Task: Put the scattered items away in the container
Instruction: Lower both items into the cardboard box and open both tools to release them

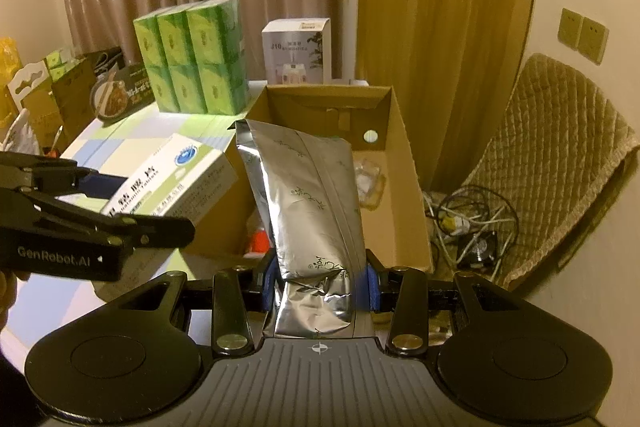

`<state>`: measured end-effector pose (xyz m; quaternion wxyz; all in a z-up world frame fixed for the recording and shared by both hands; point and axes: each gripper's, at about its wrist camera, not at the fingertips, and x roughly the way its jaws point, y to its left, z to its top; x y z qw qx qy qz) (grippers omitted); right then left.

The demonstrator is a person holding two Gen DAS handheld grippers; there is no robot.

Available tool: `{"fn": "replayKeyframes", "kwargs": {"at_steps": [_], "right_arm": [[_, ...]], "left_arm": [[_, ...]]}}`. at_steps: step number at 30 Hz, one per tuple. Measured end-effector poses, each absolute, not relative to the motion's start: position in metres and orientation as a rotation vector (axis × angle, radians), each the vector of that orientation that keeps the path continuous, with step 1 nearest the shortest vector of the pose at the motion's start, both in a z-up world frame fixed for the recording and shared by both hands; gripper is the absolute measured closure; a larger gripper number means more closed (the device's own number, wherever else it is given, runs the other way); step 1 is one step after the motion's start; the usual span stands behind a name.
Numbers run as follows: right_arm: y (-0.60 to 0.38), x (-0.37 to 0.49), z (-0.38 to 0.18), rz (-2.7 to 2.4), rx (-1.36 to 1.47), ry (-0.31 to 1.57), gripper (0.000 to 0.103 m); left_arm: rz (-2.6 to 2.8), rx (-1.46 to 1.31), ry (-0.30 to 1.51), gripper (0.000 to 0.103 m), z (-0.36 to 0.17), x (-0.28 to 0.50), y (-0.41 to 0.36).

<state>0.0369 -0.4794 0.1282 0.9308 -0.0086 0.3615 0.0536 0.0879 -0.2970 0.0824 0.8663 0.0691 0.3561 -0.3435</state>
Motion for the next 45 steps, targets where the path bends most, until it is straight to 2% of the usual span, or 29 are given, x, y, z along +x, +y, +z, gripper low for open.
{"fn": "replayKeyframes", "kwargs": {"at_steps": [45], "right_arm": [[-0.509, 0.135, 0.118, 0.090, 0.005, 0.741, 0.064]], "left_arm": [[-0.711, 0.181, 0.759, 0.036, 0.065, 0.163, -0.343]]}}
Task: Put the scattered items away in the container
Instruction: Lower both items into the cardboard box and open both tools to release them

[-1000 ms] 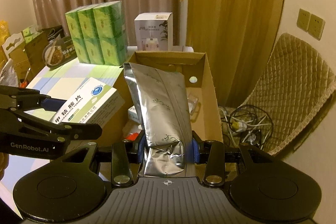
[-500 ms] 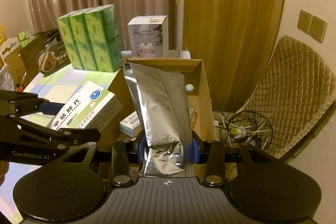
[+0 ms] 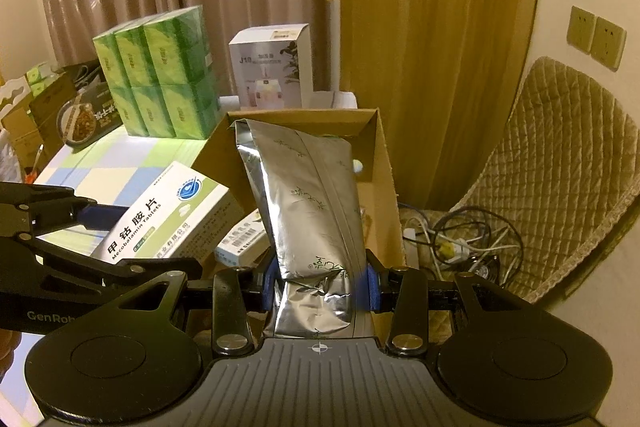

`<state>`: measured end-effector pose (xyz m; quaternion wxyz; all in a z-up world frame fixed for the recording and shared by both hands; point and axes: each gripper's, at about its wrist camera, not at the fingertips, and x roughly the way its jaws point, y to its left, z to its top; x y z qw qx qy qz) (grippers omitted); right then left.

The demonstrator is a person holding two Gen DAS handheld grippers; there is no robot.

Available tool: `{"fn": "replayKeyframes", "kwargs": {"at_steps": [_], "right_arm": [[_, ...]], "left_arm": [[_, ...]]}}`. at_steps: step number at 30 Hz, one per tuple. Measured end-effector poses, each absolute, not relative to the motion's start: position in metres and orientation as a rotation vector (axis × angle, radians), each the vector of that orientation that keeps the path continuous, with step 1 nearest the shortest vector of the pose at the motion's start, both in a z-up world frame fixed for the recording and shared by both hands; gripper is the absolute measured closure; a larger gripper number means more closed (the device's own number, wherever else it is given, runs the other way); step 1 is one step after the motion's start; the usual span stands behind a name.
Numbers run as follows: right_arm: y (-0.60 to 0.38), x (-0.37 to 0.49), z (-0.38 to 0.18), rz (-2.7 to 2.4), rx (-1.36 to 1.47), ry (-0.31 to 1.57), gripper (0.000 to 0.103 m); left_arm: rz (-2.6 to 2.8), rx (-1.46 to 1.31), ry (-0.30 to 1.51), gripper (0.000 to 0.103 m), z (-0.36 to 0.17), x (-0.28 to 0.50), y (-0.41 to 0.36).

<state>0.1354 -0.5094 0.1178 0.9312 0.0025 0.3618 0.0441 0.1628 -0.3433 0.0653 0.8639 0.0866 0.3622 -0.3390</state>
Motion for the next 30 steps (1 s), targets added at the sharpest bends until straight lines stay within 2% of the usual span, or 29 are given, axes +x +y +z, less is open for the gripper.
{"fn": "replayKeyframes", "kwargs": {"at_steps": [30], "right_arm": [[-0.515, 0.152, 0.110, 0.089, 0.016, 0.747, 0.064]], "left_arm": [[-0.670, 0.176, 0.781, 0.036, 0.051, 0.183, -0.350]]}}
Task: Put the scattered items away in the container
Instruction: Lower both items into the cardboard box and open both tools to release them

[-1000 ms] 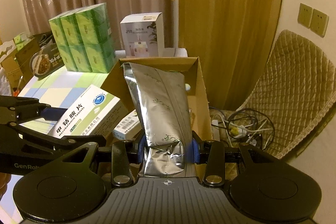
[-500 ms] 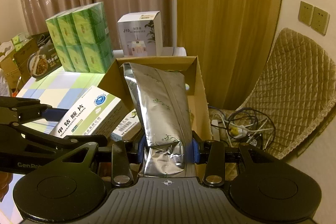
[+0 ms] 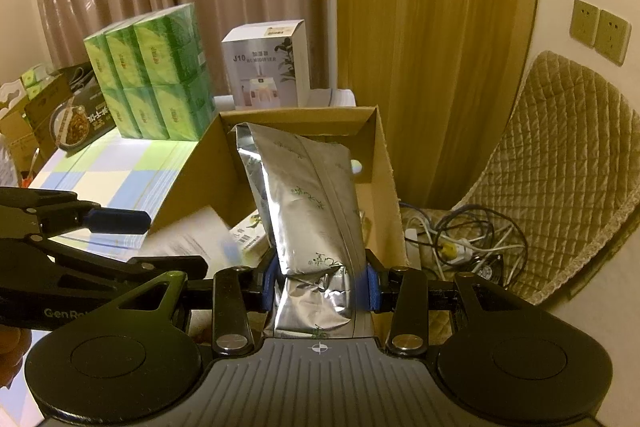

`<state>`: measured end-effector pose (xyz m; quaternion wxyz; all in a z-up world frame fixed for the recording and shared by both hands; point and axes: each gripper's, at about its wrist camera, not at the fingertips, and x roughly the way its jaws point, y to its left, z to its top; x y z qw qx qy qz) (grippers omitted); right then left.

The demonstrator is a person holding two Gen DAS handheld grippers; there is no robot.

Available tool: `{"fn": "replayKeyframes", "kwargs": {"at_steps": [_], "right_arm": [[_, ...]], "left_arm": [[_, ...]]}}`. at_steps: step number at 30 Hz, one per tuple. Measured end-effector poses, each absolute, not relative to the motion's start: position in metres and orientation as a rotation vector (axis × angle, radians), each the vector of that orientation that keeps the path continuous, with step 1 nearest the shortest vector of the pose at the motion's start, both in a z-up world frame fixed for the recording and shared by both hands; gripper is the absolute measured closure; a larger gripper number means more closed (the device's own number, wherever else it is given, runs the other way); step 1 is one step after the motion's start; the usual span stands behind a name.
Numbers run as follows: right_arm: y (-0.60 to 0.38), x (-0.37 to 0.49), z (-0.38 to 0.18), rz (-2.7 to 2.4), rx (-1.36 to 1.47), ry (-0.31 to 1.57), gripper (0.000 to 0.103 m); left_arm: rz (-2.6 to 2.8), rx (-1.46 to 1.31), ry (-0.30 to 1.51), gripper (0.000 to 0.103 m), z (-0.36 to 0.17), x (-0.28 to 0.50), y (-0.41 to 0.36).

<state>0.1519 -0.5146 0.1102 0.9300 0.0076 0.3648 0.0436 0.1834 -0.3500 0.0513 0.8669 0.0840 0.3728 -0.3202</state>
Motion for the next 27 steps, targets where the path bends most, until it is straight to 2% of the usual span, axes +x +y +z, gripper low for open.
{"fn": "replayKeyframes", "kwargs": {"at_steps": [23, 27], "right_arm": [[-0.507, 0.154, 0.104, 0.100, 0.024, 0.761, 0.064], [-0.504, 0.156, 0.107, 0.109, 0.029, 0.753, 0.070]], "left_arm": [[-0.649, 0.147, 0.766, 0.036, 0.057, 0.181, -0.327], [-0.647, 0.144, 0.766, 0.036, 0.057, 0.181, -0.327]]}}
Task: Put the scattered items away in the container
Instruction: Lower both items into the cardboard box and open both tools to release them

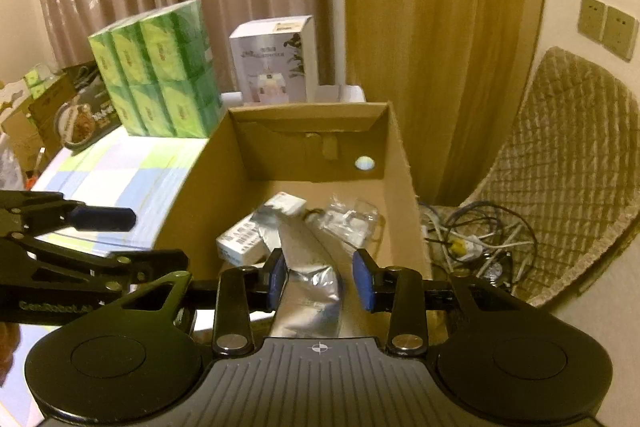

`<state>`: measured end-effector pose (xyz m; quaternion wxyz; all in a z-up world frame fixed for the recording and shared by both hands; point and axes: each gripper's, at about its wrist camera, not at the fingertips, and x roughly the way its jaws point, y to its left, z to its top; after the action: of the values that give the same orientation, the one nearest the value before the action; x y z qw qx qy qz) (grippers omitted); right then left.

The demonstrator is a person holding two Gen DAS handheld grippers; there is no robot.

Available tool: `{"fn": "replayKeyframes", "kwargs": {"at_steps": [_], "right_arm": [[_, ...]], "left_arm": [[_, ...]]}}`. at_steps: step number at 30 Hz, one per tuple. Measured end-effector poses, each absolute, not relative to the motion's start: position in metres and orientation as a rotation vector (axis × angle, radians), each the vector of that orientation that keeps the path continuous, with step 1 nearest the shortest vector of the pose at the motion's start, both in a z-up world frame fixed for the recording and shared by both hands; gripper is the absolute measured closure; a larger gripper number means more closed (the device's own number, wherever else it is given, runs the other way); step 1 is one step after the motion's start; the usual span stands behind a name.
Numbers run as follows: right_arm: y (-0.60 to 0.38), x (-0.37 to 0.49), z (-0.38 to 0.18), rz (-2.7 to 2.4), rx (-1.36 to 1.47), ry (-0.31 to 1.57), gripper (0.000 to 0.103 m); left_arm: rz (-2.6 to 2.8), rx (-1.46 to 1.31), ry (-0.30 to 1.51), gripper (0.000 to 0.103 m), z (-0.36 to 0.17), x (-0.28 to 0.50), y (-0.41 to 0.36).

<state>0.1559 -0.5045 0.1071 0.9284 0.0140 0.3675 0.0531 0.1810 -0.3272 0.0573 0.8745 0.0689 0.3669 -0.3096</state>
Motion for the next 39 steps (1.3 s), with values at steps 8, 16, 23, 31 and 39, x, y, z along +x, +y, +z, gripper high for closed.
{"fn": "replayKeyframes", "kwargs": {"at_steps": [8, 16, 23, 31, 39], "right_arm": [[-0.501, 0.160, 0.110, 0.108, 0.009, 0.744, 0.070], [-0.509, 0.150, 0.110, 0.092, 0.036, 0.733, 0.070], [-0.517, 0.125, 0.112, 0.103, 0.048, 0.742, 0.069], [-0.515, 0.119, 0.095, 0.099, 0.024, 0.791, 0.069], [-0.507, 0.152, 0.079, 0.129, 0.065, 0.789, 0.068]], "left_arm": [[-0.646, 0.134, 0.765, 0.036, 0.057, 0.181, -0.324], [-0.637, 0.120, 0.767, 0.035, 0.057, 0.181, -0.316], [-0.636, 0.115, 0.769, 0.035, 0.058, 0.180, -0.312], [-0.639, 0.112, 0.769, 0.032, 0.058, 0.175, -0.313], [-0.629, 0.119, 0.767, 0.032, 0.058, 0.177, -0.312]]}}
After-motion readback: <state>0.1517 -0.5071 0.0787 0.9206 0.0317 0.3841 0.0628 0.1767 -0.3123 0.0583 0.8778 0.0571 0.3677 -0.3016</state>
